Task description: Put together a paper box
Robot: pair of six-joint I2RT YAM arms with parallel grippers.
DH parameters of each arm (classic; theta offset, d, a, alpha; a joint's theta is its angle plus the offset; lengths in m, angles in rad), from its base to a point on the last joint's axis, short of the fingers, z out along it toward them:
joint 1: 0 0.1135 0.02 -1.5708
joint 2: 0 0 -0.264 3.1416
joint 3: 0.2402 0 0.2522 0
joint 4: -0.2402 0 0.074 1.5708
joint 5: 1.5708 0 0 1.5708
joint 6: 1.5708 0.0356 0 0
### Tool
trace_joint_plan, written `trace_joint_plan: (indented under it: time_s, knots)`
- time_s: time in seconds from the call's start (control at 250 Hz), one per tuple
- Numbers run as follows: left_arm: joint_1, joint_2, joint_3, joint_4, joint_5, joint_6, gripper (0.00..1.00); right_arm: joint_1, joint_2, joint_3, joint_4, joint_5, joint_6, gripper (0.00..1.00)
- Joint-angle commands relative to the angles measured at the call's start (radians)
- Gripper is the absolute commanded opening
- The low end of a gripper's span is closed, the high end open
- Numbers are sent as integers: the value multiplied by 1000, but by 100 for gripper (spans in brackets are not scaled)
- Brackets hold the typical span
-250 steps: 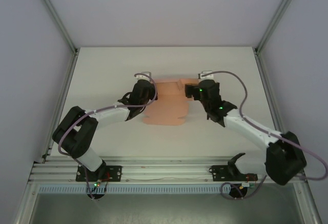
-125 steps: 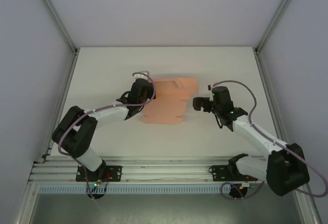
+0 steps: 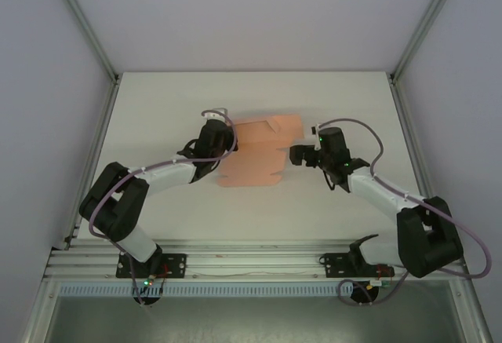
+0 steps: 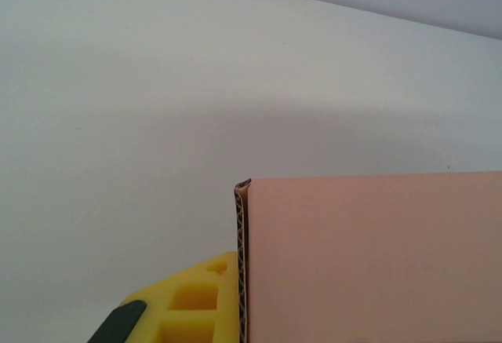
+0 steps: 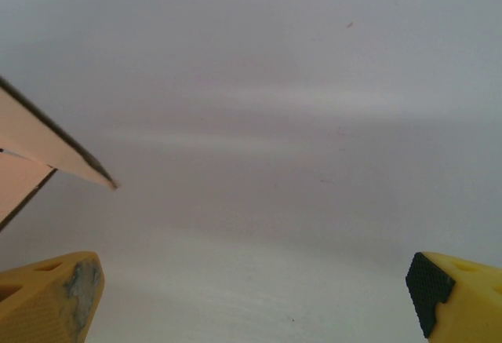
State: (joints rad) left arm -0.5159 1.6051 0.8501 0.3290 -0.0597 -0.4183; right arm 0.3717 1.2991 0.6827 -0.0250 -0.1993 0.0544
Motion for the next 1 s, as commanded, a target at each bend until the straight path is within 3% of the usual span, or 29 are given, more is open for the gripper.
trace_joint_plan:
  time_s: [0.0,0.116,0.372,0.811,0.995]
  knots:
    - [-3,12,11,26,31,25,0,-5,6,40,43,-51,-40,100]
    - [-5,15,7,47,55,44,0,-5,15,59,26,-45,-87,100]
    - [4,0,-4,69,34,7,0,-11,-45,7,-5,122,-31,100]
    - [5,-21,-8,72,77,16,0,-29,-62,20,29,20,-28,100]
    - [5,-17,-16,80,114,37,0,-28,-10,68,35,-10,-106,100]
